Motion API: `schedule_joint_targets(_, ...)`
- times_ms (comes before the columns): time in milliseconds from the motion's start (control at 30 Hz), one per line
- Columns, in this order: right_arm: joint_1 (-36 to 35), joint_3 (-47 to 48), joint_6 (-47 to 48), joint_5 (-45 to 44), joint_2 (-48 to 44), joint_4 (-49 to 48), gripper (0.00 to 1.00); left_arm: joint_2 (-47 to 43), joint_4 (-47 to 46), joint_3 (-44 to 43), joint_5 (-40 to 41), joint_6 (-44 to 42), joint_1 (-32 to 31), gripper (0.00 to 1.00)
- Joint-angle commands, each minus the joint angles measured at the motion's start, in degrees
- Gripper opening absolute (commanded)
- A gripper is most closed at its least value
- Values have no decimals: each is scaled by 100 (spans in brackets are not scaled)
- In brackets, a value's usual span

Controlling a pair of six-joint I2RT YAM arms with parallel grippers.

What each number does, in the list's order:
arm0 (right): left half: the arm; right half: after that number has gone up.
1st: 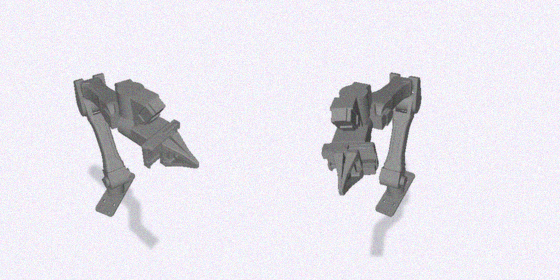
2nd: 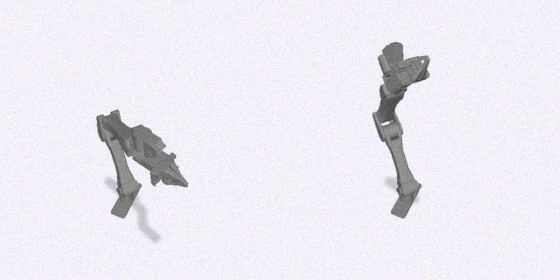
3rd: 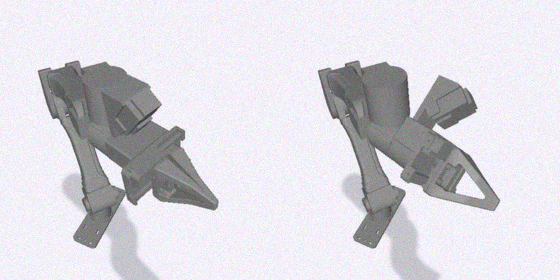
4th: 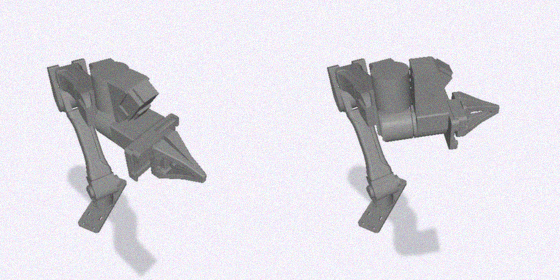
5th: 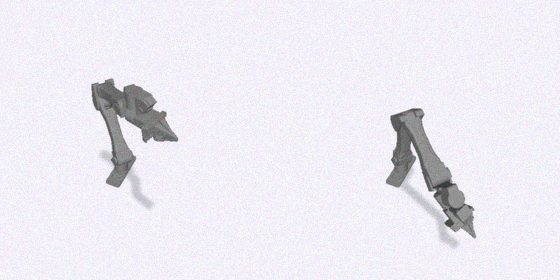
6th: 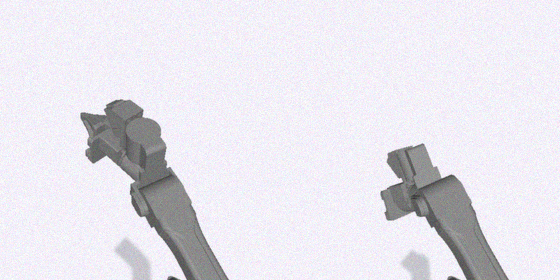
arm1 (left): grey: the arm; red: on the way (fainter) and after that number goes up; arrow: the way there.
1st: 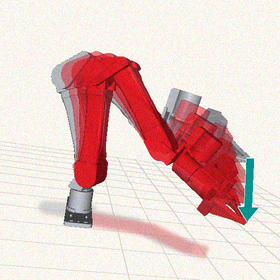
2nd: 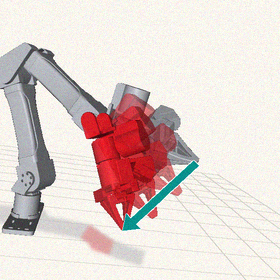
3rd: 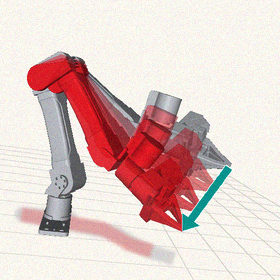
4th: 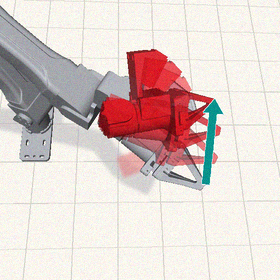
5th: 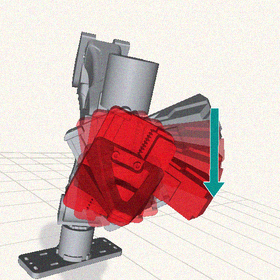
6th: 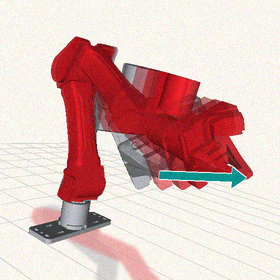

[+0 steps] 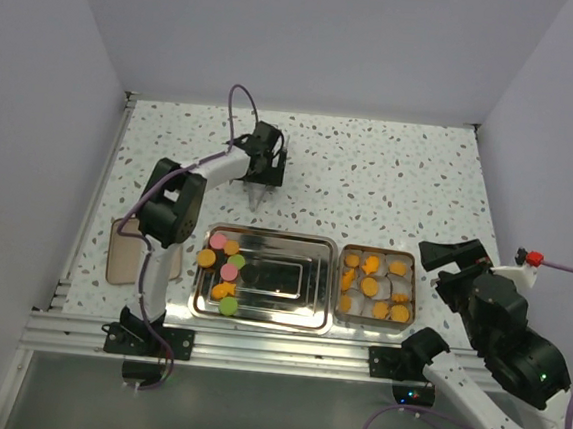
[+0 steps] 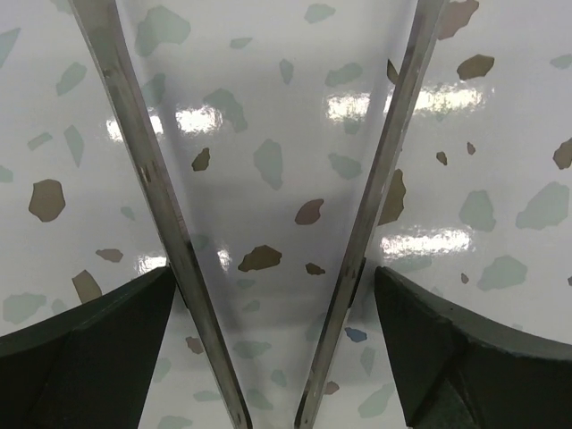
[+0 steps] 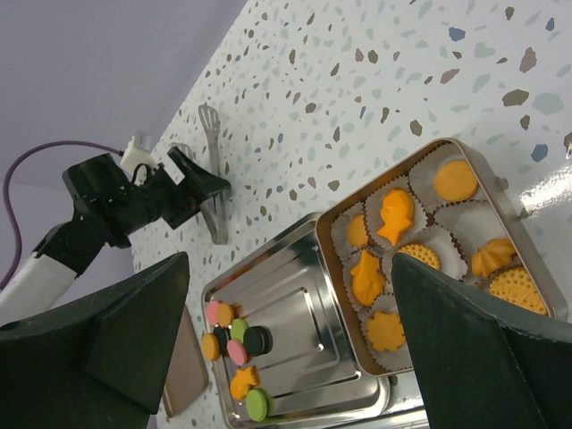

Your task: Pack the cookies

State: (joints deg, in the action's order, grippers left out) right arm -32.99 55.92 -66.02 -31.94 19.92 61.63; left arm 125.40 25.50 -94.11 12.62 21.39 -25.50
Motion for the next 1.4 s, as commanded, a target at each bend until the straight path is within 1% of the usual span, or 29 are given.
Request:
schedule_joint_targets(0, 12, -20, -17, -163, 12, -230, 99, 37, 140, -74, -67, -12, 53, 100)
schedule_joint_targets(167, 3, -2, 28, -163, -58, -239, 99, -244, 332, 32, 29, 32, 62, 100)
schedule_joint_targets(333, 3, -11, 45, -110, -164, -239, 99, -1297, 789, 260, 512, 243, 167, 100)
schedule_joint_targets(367, 3, -11, 45, -110, -173, -239, 99, -1708, 816, 374, 539, 313, 263, 100)
schedule_joint_targets(433, 3, -2, 63, -75, -190, -239, 99, -2132, 852, 831, 540, 357, 387, 99)
schedule_joint_targets(467, 3, -2, 63, -58, -208, -247, 99, -2526, 930, 989, 548, 392, 440, 99)
schedule_joint_targets(533, 3, -55, 72, -40, -234, -256, 99, -2888, 1097, 1446, 583, 436, 607, 98)
schedule_joint_targets(567, 3, -72, 72, -5, -278, -282, 99, -3238, 1159, 1604, 583, 463, 677, 97)
schedule_joint_targets(600, 3, -125, 72, 21, -287, -309, 99, -3416, 1220, 1928, 601, 480, 704, 97)
schedule_joint_targets(667, 3, -178, 63, 74, -331, -370, 99, -3898, 1414, 2272, 680, 603, 765, 96)
schedule_joint_targets(700, 12, -213, 45, 144, -331, -397, 99, -4040, 1501, 2570, 706, 664, 809, 96)
schedule_joint_targets(767, 3, -239, 37, 232, -322, -423, 99, -4338, 1816, 2826, 698, 857, 966, 95)
schedule_joint_targets(900, 3, -327, 45, 469, -279, -555, 99, -4726, 2003, 3537, 593, 990, 1274, 90)
schedule_joint_targets(967, 12, -345, 45, 593, -278, -616, 99, -4858, 1986, 3732, 514, 1016, 1467, 90)
schedule_joint_targets(1067, 3, -345, 72, 716, -226, -661, 99, -4806, 1898, 4048, 233, 955, 1696, 89)
schedule_joint_targets(1167, 3, -284, 107, 777, -173, -635, 99, -4771, 1661, 4356, -14, 894, 1741, 85)
schedule_joint_targets(1233, 3, -231, 116, 777, -182, -599, 99, -4771, 1451, 4576, -171, 876, 1741, 77)
schedule_joint_targets(1300, 3, -196, 116, 786, -217, -520, 99, -4675, 1414, 4620, -234, 858, 1741, 69)
schedule_joint_targets(1367, 3, -161, 116, 769, -269, -415, 99, -4569, 1397, 4603, -243, 850, 1750, 66)
